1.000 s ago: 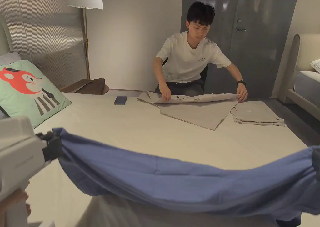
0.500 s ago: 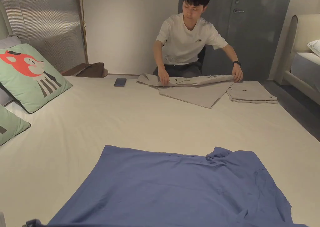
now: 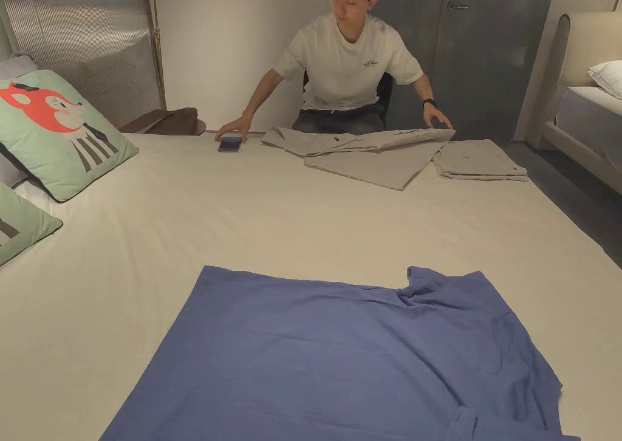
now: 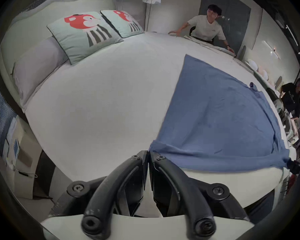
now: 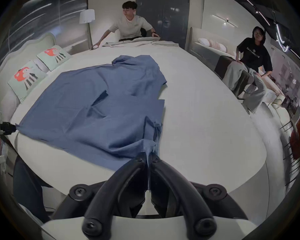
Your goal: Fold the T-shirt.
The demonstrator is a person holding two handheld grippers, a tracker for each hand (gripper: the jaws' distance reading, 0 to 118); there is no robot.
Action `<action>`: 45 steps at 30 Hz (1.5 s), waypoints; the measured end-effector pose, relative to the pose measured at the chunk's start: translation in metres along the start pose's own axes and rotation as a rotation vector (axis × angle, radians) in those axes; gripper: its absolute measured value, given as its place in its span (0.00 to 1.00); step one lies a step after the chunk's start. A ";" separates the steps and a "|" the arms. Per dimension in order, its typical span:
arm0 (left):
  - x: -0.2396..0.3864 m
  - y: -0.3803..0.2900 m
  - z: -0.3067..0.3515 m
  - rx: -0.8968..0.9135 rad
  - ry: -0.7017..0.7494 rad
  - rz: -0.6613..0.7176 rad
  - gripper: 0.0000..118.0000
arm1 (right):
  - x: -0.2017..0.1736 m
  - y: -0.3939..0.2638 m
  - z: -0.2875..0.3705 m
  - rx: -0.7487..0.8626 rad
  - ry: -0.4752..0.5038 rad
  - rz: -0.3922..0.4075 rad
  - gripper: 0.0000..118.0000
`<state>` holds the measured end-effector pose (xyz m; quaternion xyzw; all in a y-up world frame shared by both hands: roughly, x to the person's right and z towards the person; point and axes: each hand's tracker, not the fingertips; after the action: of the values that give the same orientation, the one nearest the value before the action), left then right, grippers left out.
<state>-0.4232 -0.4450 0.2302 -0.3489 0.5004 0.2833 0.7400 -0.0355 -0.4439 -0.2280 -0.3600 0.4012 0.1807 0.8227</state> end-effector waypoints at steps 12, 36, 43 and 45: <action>0.005 0.001 0.023 0.122 -0.044 -0.007 0.59 | -0.013 0.006 0.025 0.161 -0.031 0.062 0.81; 0.036 0.021 0.090 0.524 -0.198 -0.075 0.00 | -0.044 0.044 0.077 0.622 -0.026 -0.102 0.00; -0.006 -0.003 0.026 0.216 -0.203 -0.023 0.39 | -0.046 0.036 0.067 0.559 -0.022 -0.101 0.00; -0.016 -0.011 0.007 0.149 -0.206 -0.018 0.83 | -0.046 0.033 0.065 0.542 -0.021 -0.098 0.00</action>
<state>-0.4162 -0.4472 0.2495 -0.2666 0.4381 0.2730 0.8139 -0.0491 -0.3742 -0.1794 -0.1438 0.4083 0.0303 0.9009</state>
